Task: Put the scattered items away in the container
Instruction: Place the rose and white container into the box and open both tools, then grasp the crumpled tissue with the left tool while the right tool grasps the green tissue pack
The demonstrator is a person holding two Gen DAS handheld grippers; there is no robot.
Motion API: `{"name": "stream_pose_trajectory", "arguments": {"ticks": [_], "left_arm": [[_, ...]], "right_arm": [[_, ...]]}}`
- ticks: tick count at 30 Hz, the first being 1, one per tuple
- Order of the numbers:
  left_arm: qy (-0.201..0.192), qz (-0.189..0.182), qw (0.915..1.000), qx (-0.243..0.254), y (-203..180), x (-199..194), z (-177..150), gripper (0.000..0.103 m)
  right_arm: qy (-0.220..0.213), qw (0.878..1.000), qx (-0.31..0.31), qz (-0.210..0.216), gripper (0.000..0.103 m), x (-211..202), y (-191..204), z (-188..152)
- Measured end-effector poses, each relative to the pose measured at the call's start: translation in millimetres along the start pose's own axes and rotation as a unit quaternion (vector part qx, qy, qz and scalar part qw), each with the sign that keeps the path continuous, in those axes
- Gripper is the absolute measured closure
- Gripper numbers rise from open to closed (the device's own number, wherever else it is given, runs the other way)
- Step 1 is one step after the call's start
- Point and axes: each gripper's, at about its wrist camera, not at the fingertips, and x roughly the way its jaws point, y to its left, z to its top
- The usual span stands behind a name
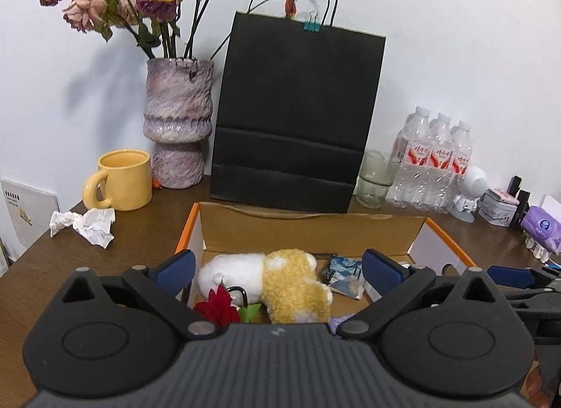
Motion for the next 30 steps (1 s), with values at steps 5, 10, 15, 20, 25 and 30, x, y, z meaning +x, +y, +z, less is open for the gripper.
{"name": "stream_pose_trajectory", "arguments": {"ticks": [5, 10, 15, 20, 25, 30], "left_arm": [[-0.006, -0.012, 0.9997, -0.020, 4.9, -19.7, 0.1, 0.000], [-0.015, -0.018, 0.9996, -0.017, 17.1, -49.6, -8.4, 0.000], [-0.012, -0.001, 0.9999, -0.010, 41.3, -76.7, -27.3, 0.000], [0.012, 0.017, 0.9998, -0.003, 62.5, -87.6, -48.9, 0.000], [0.046, 0.024, 0.9986, -0.011, 72.3, -77.8, -70.6, 0.000], [0.075, 0.031, 0.9966, -0.012, 70.4, -61.0, -83.3, 0.000]], "right_arm": [[-0.011, 1.000, 0.005, 0.002, 0.007, -21.1, 2.3, -4.2], [-0.027, 1.000, 0.000, 0.006, 0.007, -55.5, 4.8, -17.8], [-0.020, 1.000, 0.002, 0.011, 0.007, -80.1, 5.0, -43.1], [-0.001, 1.000, 0.001, 0.017, 0.007, -86.9, 10.8, -67.7], [0.031, 0.999, 0.005, 0.023, 0.007, -74.5, 19.4, -87.5], [0.054, 0.998, 0.008, 0.024, 0.007, -58.0, 26.6, -94.2]]}}
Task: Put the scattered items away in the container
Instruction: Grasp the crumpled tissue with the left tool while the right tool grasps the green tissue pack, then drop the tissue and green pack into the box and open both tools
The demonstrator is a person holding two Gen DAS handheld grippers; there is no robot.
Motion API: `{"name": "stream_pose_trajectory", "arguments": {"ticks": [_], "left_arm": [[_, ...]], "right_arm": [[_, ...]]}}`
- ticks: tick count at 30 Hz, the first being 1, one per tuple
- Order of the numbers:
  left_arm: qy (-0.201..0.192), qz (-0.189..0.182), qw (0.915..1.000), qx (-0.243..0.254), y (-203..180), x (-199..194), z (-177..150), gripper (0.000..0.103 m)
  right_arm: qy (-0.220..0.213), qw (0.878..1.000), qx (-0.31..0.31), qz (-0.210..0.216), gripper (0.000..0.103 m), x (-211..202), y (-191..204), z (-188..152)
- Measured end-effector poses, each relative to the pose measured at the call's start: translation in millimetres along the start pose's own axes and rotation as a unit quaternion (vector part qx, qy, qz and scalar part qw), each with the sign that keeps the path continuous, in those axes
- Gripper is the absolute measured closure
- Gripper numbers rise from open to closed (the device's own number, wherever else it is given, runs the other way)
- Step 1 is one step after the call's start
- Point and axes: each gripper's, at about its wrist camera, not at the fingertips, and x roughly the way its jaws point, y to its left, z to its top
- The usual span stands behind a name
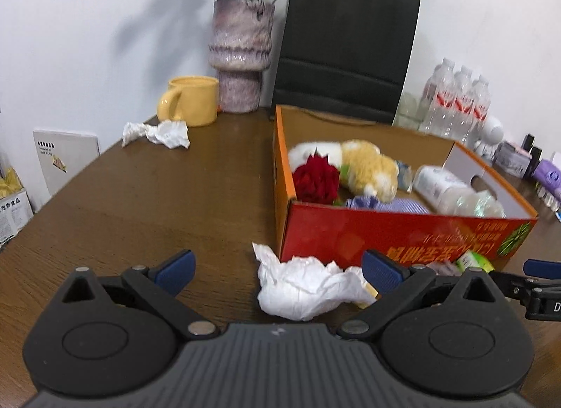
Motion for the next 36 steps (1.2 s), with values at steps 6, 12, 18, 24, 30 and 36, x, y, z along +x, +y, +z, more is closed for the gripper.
{"name": "stream_pose_trajectory", "arguments": {"ticks": [6, 12, 18, 24, 30, 36], "left_arm": [[0.030, 0.003, 0.9996, -0.001, -2.8, 16.5, -8.9, 0.005], [0.035, 0.006, 0.9994, -0.002, -0.8, 18.5, -14.3, 0.038], [0.021, -0.010, 0.9994, -0.028, 7.8, 11.3, -16.9, 0.072], [-0.006, -0.010, 0.9997, -0.021, 3.8, -1.1, -16.3, 0.074], [-0.021, -0.017, 0.9996, -0.013, -1.5, -16.1, -17.7, 0.074], [-0.041, -0.033, 0.9986, -0.004, -10.8, -36.9, -14.0, 0.074]], "right_arm": [[0.012, 1.000, 0.024, -0.008, 0.016, 16.7, -3.5, -1.6], [0.020, 0.999, 0.041, 0.016, 0.052, 19.4, -8.3, -5.6], [0.002, 1.000, 0.025, 0.011, 0.059, 9.3, -4.9, -10.6], [-0.024, 0.999, 0.027, 0.006, 0.059, -2.2, -8.0, -9.0], [-0.033, 0.999, 0.028, 0.006, 0.059, -13.5, -8.1, -12.4], [-0.049, 0.998, 0.026, 0.016, 0.059, -32.6, -5.4, -16.8]]}}
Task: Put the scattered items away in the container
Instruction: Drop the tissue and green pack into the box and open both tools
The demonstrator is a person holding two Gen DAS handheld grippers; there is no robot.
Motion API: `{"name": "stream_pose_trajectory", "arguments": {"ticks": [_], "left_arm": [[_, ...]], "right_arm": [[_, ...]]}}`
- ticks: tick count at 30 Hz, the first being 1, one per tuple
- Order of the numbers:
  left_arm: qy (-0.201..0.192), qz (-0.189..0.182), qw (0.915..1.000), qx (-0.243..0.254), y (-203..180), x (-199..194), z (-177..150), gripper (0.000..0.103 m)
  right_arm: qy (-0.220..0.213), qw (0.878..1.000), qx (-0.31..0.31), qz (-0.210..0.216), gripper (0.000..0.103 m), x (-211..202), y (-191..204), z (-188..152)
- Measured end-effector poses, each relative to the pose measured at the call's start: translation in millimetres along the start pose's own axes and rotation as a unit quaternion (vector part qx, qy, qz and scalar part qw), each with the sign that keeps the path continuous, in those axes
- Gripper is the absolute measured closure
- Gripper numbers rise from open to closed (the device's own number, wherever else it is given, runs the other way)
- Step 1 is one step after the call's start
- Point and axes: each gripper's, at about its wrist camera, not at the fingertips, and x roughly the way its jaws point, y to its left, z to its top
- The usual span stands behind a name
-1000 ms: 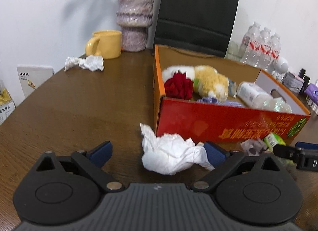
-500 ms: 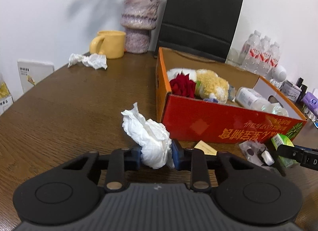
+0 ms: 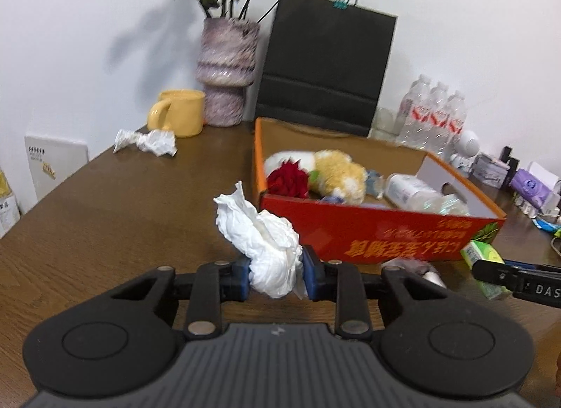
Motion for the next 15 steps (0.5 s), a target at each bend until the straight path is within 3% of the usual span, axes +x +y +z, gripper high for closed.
{"name": "stream_pose_trajectory", "arguments": {"ticks": [8, 15], "left_arm": [[-0.036, -0.037, 0.9985, 0.017, -27.9, -12.1, 27.8, 0.074], [-0.056, -0.054, 0.9964, 0.031, -58.5, 13.8, 68.2, 0.074]], "right_arm": [[-0.040, 0.999, -0.007, 0.024, 0.059, -19.2, 5.4, 25.2], [-0.067, 0.996, -0.048, 0.013, 0.059, -0.6, 16.8, 72.0]]}}
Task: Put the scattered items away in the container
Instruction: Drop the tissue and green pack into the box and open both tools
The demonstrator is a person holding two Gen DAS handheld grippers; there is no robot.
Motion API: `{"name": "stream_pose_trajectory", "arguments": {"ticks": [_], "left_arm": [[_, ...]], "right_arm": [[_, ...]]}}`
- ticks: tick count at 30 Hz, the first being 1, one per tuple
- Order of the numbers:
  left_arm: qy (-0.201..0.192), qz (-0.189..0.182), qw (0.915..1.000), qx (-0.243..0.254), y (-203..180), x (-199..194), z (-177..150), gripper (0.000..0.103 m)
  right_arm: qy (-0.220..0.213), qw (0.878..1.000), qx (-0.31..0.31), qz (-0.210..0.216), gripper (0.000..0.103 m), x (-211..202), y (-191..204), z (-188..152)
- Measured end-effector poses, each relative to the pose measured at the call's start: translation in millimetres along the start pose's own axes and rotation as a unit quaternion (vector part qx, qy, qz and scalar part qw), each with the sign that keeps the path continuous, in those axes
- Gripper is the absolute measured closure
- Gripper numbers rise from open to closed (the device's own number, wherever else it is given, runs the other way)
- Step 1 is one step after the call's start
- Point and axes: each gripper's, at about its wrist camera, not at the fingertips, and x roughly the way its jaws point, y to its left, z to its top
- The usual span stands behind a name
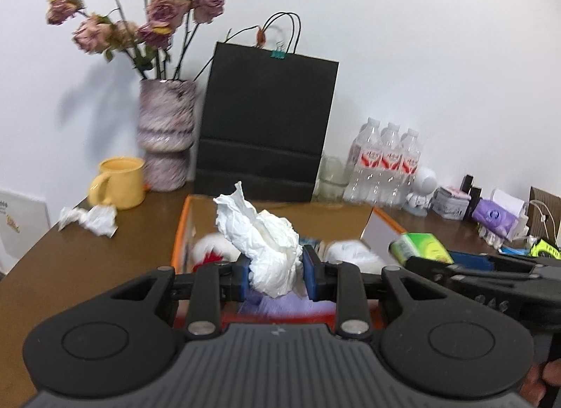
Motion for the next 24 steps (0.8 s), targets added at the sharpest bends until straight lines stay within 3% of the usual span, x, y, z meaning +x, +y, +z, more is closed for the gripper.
{"name": "stream_pose_trajectory", "arguments": {"ticks": [7, 11, 21, 22, 23, 24], "left_arm": [[0.008, 0.026, 0.9995, -0.017, -2.5, 62.4, 18.7, 0.074], [0.035, 0.039, 0.9985, -0.014, 2.7, 94.4, 12.6, 0.074], [0.062, 0.052, 0.9967, -0.007, 11.4, 118.2, 4.9, 0.071], [0.065, 0.054, 0.9964, -0.007, 11.0, 119.0, 4.7, 0.067], [0.068, 0.057, 0.9960, -0.006, 10.6, 119.5, 4.2, 0.053], [0.069, 0.062, 0.9957, -0.006, 10.2, 119.3, 4.4, 0.048]], "right_arm": [[0.010, 1.000, 0.004, -0.014, 0.059, 57.6, -4.5, 21.8], [0.031, 1.000, -0.001, -0.006, 0.059, 88.3, -4.1, 18.3], [0.062, 0.998, -0.014, -0.001, 0.058, 122.6, -4.3, 15.1], [0.065, 0.998, -0.016, 0.000, 0.057, 123.5, -4.3, 15.1], [0.071, 0.997, -0.019, 0.002, 0.057, 124.6, -3.8, 14.7], [0.077, 0.997, -0.024, 0.003, 0.050, 124.9, -3.3, 14.8]]}}
